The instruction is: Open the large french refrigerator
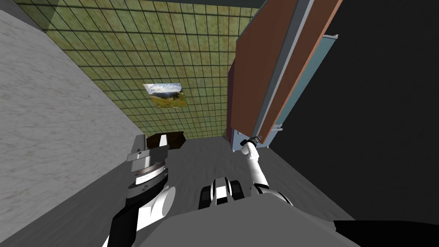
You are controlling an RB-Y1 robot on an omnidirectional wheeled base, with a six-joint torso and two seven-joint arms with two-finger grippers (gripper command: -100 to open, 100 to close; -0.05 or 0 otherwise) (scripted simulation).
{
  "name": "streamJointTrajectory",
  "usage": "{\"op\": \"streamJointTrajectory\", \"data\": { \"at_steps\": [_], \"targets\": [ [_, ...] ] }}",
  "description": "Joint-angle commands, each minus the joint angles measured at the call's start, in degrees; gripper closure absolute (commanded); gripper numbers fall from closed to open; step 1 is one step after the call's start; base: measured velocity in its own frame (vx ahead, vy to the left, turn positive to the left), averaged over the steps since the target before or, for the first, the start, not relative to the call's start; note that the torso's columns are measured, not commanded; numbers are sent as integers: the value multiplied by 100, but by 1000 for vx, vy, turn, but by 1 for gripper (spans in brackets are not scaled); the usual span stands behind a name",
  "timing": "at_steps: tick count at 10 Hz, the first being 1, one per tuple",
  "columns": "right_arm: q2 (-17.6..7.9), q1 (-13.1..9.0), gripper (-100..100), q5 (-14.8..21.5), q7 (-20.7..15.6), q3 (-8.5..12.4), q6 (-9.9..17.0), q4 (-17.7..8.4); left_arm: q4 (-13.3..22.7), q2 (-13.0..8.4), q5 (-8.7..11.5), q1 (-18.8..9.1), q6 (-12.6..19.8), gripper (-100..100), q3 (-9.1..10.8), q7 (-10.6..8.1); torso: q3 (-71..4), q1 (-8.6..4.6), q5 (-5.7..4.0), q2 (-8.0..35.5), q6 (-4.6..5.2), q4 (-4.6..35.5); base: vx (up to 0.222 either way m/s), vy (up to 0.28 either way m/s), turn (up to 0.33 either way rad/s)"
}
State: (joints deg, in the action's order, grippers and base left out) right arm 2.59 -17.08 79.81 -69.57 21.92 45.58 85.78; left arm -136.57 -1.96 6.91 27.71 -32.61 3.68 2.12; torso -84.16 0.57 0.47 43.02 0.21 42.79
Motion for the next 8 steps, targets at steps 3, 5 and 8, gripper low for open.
{"op": "streamJointTrajectory", "data": {
  "at_steps": [3,5,8],
  "targets": [
    [28,-110,0,-105,-234,6,123,27,0,1,0,0,0,0,-1,0,8,10,5,12,2,7,-12,-15,27],
    [28,-80,0,-124,-236,3,120,-25,0,1,0,0,0,0,-1,0,-5,-14,-8,-9,-1,-5,10,0,21],
    [28,-50,0,-145,-241,-2,117,-78,0,1,0,0,0,0,-1,0,-18,-34,-23,-31,-7,-21,7,1,15]
  ]
}}
